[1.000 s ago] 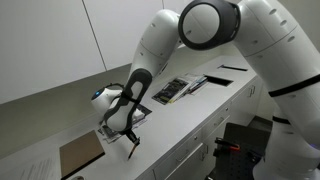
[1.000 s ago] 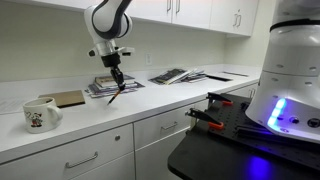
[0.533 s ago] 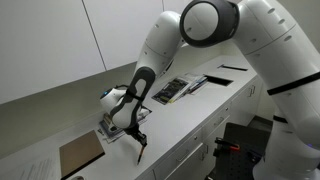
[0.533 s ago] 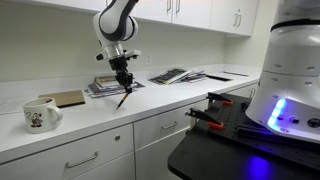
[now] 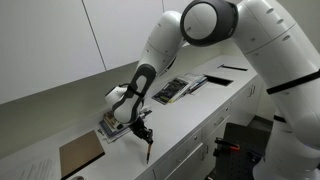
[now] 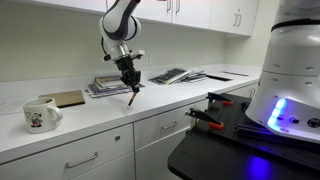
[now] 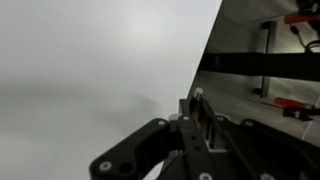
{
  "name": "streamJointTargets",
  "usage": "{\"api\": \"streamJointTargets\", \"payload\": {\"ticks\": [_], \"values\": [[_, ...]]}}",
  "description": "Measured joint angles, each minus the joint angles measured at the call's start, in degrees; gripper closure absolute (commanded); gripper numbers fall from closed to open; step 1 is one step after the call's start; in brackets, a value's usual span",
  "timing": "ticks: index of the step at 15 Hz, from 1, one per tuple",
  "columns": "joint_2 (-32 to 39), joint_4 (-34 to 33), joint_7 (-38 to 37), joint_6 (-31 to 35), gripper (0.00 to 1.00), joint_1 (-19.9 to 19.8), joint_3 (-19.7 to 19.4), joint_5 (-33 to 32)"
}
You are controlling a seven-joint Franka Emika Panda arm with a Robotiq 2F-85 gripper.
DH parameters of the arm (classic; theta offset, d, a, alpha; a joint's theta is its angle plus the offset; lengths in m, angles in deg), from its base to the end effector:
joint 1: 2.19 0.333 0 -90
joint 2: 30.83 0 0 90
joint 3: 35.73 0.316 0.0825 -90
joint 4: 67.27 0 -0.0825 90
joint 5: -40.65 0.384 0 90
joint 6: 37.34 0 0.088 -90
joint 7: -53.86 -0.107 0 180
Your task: Put the pen in the mug on the counter
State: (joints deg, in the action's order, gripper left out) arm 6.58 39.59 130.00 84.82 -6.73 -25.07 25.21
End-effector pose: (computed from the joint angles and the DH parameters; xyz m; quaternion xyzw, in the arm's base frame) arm 0.5908 0.0506 0.1439 -0.6825 -0.7069 0.1714 0.0713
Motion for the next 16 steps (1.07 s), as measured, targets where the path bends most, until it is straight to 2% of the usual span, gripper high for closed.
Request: {"api": "streamJointTargets", "payload": {"ticks": [5, 9, 10, 11, 13, 16], "values": [[0.11, -0.82, 5.82, -2.34, 0.96, 0.04, -0.38, -0.16], [0.87, -2.63, 5.84, -2.34, 0.96, 1.31, -1.72, -2.83], [1.15, -3.32, 5.56, -2.33, 0.6, 1.9, -2.25, -4.03], [1.45, -4.06, 5.5, -2.33, 0.6, 2.55, -2.78, -5.03], [2.05, -5.53, 3.12, -2.34, 0.46, 4.15, -4.06, -7.21], [2.73, -7.1, -4.96, -2.21, 0.23, 7.56, -6.48, -12.59]]}}
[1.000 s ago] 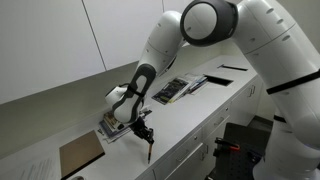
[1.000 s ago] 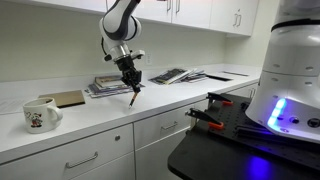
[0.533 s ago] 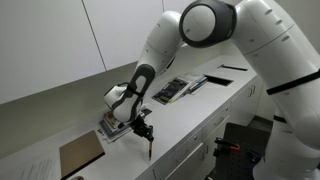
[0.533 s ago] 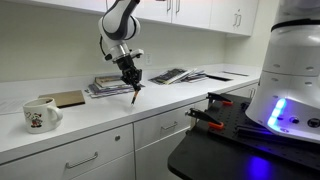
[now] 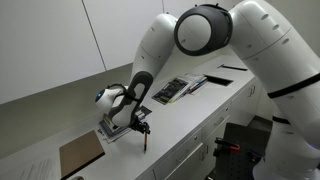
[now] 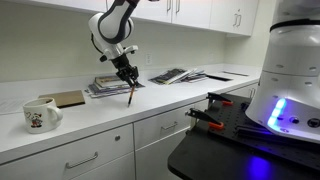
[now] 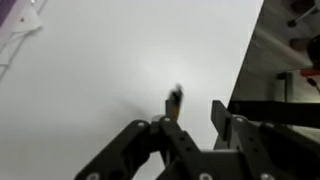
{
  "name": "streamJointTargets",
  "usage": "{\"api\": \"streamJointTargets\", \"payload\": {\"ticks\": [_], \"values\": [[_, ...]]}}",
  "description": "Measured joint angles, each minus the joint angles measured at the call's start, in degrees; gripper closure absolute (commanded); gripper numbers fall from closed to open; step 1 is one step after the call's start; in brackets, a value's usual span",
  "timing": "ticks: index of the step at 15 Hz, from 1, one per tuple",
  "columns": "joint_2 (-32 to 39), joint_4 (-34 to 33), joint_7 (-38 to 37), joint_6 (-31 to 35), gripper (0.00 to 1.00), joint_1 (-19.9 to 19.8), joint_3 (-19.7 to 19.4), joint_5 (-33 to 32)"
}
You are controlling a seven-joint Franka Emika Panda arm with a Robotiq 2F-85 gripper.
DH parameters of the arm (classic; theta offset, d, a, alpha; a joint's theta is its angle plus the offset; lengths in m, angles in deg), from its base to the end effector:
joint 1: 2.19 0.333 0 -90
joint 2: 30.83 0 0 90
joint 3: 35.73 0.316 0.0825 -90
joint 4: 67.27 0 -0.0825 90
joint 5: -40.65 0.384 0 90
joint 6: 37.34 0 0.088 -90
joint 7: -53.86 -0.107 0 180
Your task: Put the pen in the mug on the counter
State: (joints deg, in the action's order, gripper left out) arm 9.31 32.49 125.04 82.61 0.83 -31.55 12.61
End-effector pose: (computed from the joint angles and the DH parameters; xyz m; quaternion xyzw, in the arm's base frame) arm 0.6259 0.0536 0.1538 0.6495 0.7244 -0.2259 0.0499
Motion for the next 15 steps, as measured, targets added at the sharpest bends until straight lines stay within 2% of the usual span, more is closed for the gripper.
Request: {"api": "streamJointTargets", "payload": {"ticks": [3, 7, 9, 12, 15], "values": [[-0.02, -0.54, -9.48, 0.08, 0.01, 3.49, -1.63, -6.74], [-0.12, -0.52, -19.86, 0.01, 0.0, 6.48, -2.67, -13.9], [-0.38, -0.37, -23.32, 0.01, 0.0, 6.96, -2.45, -15.38], [-1.1, 0.12, -25.55, 0.0, 0.0, 6.49, -1.23, -14.42], [-3.07, 1.33, -25.55, 0.08, 0.0, 4.96, 0.68, -10.77]]}}
